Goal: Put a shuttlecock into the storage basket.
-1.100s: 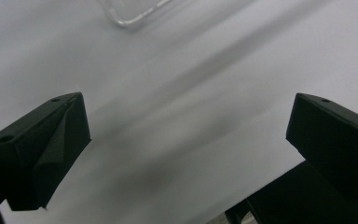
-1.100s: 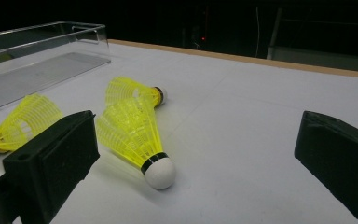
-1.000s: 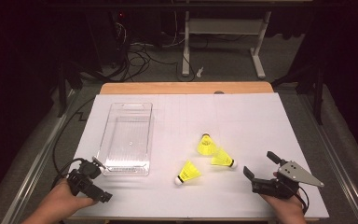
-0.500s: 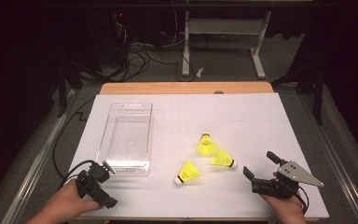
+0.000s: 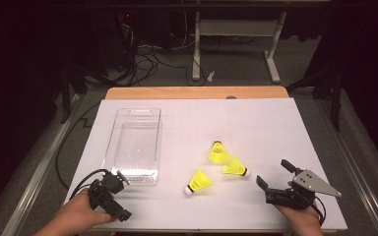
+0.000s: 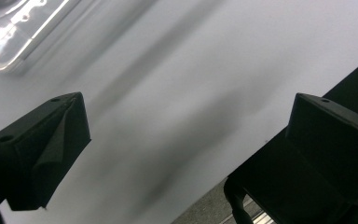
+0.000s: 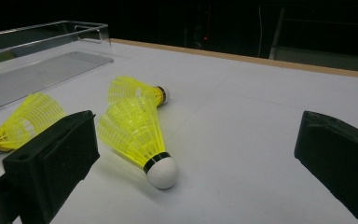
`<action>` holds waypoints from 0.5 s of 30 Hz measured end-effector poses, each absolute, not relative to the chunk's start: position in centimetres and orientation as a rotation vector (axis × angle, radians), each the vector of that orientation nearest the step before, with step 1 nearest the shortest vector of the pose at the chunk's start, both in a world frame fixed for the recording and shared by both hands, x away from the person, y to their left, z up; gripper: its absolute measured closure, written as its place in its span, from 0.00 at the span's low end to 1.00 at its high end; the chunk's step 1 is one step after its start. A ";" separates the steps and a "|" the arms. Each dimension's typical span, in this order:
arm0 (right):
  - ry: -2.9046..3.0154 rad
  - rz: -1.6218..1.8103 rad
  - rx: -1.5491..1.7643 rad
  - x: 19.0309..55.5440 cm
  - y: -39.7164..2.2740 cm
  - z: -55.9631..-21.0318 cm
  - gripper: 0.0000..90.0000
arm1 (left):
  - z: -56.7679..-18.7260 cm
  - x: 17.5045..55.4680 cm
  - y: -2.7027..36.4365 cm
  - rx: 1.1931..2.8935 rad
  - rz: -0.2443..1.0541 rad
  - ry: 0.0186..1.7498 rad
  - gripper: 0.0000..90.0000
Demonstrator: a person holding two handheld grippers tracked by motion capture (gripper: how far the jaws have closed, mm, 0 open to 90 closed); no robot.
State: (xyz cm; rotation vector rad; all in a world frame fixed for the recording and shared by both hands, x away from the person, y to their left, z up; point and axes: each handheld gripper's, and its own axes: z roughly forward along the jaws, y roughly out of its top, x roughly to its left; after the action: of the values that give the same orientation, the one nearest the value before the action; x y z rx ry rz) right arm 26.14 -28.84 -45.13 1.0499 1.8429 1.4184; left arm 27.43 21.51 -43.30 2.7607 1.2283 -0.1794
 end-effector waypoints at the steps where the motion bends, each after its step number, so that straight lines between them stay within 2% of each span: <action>1: 1.843 1.418 1.050 26.1 -28.8 -45.1 0.00 | -43.3 27.4 21.4 2.761 -0.176 1.228 0.01; 15: 1.839 1.419 1.048 26.1 -28.9 -45.1 0.00 | -43.2 27.5 18.3 2.790 -0.192 1.158 0.01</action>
State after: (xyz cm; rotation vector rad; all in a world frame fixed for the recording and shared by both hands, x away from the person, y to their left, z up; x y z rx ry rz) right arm 26.10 -28.85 -45.09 1.0476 1.8394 1.4192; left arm 27.52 18.28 -43.23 2.7903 1.1579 -0.1920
